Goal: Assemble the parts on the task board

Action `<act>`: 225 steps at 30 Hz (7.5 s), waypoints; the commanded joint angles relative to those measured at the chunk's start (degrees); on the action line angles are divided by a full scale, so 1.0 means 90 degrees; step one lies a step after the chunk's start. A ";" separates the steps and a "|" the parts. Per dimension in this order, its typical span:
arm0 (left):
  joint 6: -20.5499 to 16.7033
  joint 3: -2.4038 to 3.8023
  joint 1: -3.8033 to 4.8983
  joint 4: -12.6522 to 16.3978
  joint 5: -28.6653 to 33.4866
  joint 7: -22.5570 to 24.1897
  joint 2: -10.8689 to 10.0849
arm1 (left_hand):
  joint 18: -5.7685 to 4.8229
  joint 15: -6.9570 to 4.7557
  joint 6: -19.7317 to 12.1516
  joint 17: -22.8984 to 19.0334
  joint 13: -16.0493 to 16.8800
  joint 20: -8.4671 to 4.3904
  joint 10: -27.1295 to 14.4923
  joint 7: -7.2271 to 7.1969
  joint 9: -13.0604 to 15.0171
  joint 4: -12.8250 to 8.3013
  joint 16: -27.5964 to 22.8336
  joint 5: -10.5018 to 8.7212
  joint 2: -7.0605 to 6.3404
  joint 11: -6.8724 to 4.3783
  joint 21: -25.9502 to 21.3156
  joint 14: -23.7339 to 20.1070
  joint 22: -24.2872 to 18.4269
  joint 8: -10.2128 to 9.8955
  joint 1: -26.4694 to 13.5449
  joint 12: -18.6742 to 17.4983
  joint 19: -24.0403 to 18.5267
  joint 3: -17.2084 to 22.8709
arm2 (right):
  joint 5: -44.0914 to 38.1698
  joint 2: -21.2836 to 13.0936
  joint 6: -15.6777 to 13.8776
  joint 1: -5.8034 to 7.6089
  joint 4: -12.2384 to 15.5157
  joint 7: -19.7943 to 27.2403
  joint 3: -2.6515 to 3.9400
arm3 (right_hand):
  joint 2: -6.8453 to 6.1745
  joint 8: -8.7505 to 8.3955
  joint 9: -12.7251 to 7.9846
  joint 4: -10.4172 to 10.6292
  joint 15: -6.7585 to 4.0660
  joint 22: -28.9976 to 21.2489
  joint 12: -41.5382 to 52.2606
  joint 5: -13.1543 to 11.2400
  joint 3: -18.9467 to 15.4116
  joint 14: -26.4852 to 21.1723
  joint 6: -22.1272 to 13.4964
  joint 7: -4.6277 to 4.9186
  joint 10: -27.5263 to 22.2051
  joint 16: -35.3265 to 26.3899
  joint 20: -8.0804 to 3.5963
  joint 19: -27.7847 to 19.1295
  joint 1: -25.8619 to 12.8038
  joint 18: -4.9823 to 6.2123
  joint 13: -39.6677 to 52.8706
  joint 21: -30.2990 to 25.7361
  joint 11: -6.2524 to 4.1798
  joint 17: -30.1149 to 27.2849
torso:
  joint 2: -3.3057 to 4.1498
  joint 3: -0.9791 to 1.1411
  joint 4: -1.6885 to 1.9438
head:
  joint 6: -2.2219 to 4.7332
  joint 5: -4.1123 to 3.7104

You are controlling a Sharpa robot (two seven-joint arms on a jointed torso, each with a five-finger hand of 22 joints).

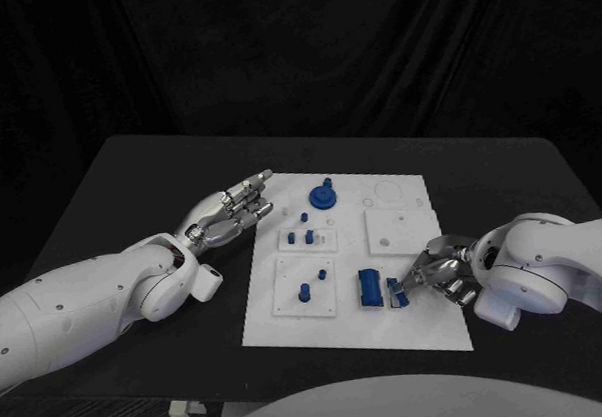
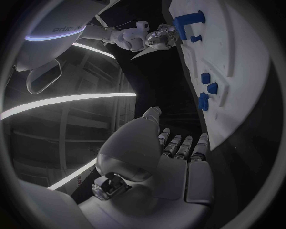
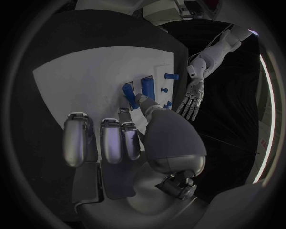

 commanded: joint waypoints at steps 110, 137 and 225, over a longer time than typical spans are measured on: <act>0.0127 0.0005 -0.0062 -0.0005 0.0036 -0.0015 -0.0015 | 0.0035 -0.0025 0.0068 -0.0008 0.0015 0.0041 0.0037 0.0200 0.0017 -0.0050 -0.0023 0.0049 0.0037 0.0072 0.0042 -0.0003 0.0016 0.0048 0.0076 0.0018 0.0041 0.0109 | -0.1307 -0.0481 0.0519 -0.0021 0.0452 0.0385 -0.0014 | 0.0439 0.4222 0.4459 0.0574 -0.0456 0.1302 0.0016 -0.0732 -0.1930 0.0428 -0.0873 -0.0623 0.0673 0.0020 -0.0399 0.0224 0.0242 0.0033 0.1675 0.0013 -0.0562 0.0263 | 0.0004 0.0003 -0.0002 | -0.0001 0.0026; 0.0134 0.0005 -0.0077 -0.0022 0.0036 -0.0004 -0.0006 | 0.0033 -0.0032 0.0080 -0.0008 0.0015 0.0041 0.0038 0.0225 0.0018 -0.0066 -0.0023 0.0050 0.0038 0.0090 0.0043 -0.0003 0.0014 0.0051 0.0078 0.0018 0.0042 0.0130 | -0.1528 -0.0260 0.0694 -0.0105 0.0245 0.0182 -0.0016 | 0.0430 0.4934 0.5183 0.0440 -0.0510 0.1310 0.0016 -0.0818 -0.1968 0.0431 -0.0427 -0.0694 0.0673 0.0024 -0.0452 0.0234 0.0430 0.0027 0.1675 0.0035 -0.0628 0.0278 | 0.0000 -0.0004 0.0006 | -0.0001 0.0025; 0.0194 0.0005 -0.0112 -0.0023 0.0036 -0.0003 0.0004 | 0.0028 -0.0025 0.0091 -0.0008 0.0014 0.0042 0.0037 0.0246 0.0018 -0.0080 -0.0023 0.0047 0.0044 0.0099 0.0047 -0.0003 0.0016 0.0051 0.0067 0.0016 0.0046 0.0161 | -0.4184 -0.0065 -0.0111 -0.0138 0.0413 0.0199 -0.0012 | 0.0281 0.5694 0.6031 0.0033 -0.0560 0.1371 0.0016 -0.1261 -0.1980 0.0436 0.0317 -0.0750 0.0673 0.0026 -0.0504 0.0302 0.1020 -0.0019 0.1675 0.0221 -0.0670 0.0298 | -0.0005 -0.0002 -0.0007 | -0.0001 0.0057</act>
